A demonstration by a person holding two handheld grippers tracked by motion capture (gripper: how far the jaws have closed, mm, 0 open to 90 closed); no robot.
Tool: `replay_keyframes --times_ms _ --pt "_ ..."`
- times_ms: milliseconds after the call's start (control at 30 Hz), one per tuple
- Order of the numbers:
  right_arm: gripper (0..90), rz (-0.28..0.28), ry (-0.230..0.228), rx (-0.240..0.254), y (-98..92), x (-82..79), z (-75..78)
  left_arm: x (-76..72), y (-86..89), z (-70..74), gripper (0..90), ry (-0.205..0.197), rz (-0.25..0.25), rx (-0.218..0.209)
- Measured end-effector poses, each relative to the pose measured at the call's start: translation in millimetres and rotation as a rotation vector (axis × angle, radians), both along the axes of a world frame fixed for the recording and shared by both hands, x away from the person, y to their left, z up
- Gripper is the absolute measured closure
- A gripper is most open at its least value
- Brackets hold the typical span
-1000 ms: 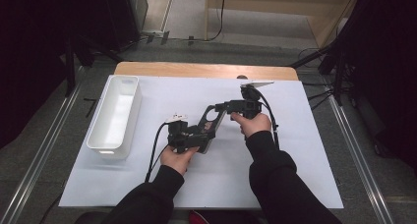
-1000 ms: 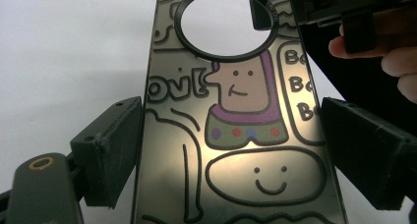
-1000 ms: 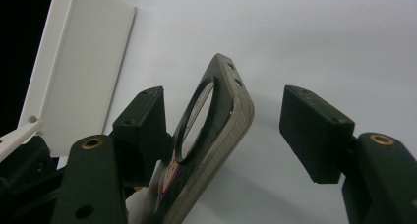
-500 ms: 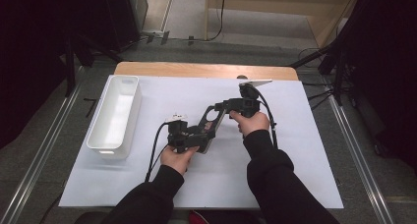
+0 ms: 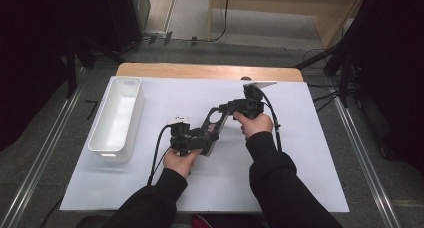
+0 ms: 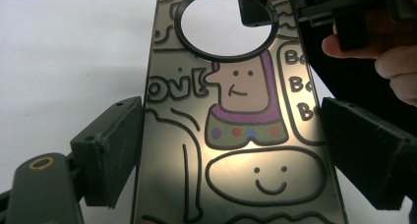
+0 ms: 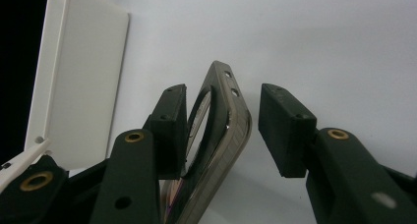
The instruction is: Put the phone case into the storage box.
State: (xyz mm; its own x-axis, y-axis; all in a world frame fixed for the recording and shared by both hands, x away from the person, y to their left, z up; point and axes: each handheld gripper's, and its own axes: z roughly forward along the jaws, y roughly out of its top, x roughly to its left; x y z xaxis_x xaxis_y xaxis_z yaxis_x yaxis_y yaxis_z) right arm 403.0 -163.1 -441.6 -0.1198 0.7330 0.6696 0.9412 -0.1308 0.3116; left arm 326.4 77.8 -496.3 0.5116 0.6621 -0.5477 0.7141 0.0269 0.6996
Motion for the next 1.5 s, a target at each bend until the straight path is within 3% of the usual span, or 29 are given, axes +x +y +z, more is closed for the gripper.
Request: replay_keyframes --times_ms 833,1500 --pt "67.1 -0.008 0.034 0.036 -0.5 0.8 0.5 -0.1 -0.4 -1.5 11.7 0.002 0.007 -0.015" --pt "72.2 -0.017 0.049 0.05 0.3 2.4 4.0 -1.7 -4.1 -5.3 11.7 0.012 0.02 -0.032"
